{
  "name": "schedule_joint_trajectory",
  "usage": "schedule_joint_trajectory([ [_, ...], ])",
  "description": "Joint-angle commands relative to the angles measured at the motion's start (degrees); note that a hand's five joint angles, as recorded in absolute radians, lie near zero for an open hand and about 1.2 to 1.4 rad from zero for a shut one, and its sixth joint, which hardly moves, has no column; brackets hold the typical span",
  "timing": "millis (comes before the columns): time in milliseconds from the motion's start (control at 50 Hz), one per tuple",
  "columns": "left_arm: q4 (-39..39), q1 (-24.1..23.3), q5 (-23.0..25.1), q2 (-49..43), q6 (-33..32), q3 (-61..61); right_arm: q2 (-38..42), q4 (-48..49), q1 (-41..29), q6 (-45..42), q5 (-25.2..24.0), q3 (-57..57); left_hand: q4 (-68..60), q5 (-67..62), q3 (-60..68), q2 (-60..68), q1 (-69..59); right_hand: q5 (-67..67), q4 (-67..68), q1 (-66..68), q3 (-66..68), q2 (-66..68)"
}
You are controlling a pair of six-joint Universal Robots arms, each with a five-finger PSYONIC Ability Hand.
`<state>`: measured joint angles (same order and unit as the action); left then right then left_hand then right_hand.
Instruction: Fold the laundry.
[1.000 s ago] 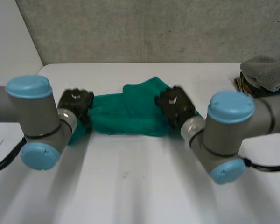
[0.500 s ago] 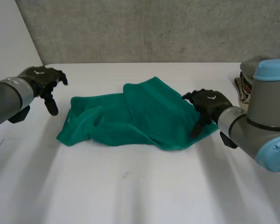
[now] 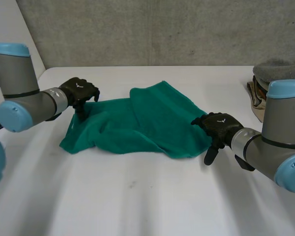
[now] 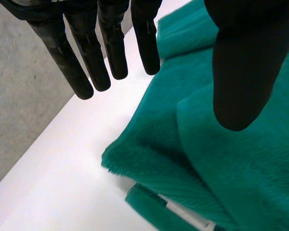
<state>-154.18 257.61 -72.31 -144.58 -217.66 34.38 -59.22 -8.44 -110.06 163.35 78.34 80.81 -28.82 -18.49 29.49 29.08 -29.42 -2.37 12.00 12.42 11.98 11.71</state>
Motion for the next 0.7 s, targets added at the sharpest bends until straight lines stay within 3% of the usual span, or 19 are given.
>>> schedule_joint_trajectory([
  [20,6.78,-0.8,-2.22,-8.35,0.66,-11.08,0.07,0.88,0.02,-0.48,-0.03,0.49,-0.07,-0.41,-0.6,-0.19,0.53,-1.67,2.04,1.61,2.06,2.32],
  [240,8.99,-2.47,-2.4,-11.78,-0.13,-13.81,-0.02,2.02,0.37,-1.27,-0.03,0.4,-1.9,-2.23,1.22,1.64,-1.3,-1.67,2.04,1.61,2.06,2.32],
  [300,8.9,-2.64,-2.75,-12.22,-0.84,-13.72,-0.02,2.2,0.54,-1.27,0.06,0.31,-17.68,-18.01,17.0,17.42,-17.08,-1.67,2.04,1.61,2.06,2.32],
  [380,8.81,-3.17,-4.41,-12.14,-4.25,-13.55,-0.02,2.29,0.81,-1.45,0.15,0.05,-51.08,-51.41,50.4,50.82,-50.48,-1.67,2.04,1.61,2.06,2.32],
  [400,8.81,-3.26,-5.2,-11.7,-4.53,-13.46,-0.02,2.29,0.81,-1.45,0.15,-0.04,-51.18,-51.51,50.5,50.92,-50.58,-1.67,2.04,1.61,2.06,2.32],
  [500,5.23,-4.75,-14.69,-1.53,-3.13,-8.47,-0.72,2.38,1.07,-1.98,0.24,-0.04,-51.18,-51.51,50.51,50.92,-50.58,-1.17,1.54,1.11,1.56,1.82],
  [580,-0.06,-5.72,-14.71,9.29,-0.93,0.5,-1.95,1.85,1.07,-1.71,0.06,0.13,-51.18,-51.51,50.51,50.92,-50.58,1.52,-1.15,-1.57,-1.13,-0.86],
  [700,-4.72,-7.56,-13.74,24.06,-5.49,11.85,-5.2,-3.15,0.37,1.97,-0.73,0.57,-51.18,-51.51,50.51,50.92,-50.58,2.37,-2.0,-2.42,-1.98,-1.71],
])
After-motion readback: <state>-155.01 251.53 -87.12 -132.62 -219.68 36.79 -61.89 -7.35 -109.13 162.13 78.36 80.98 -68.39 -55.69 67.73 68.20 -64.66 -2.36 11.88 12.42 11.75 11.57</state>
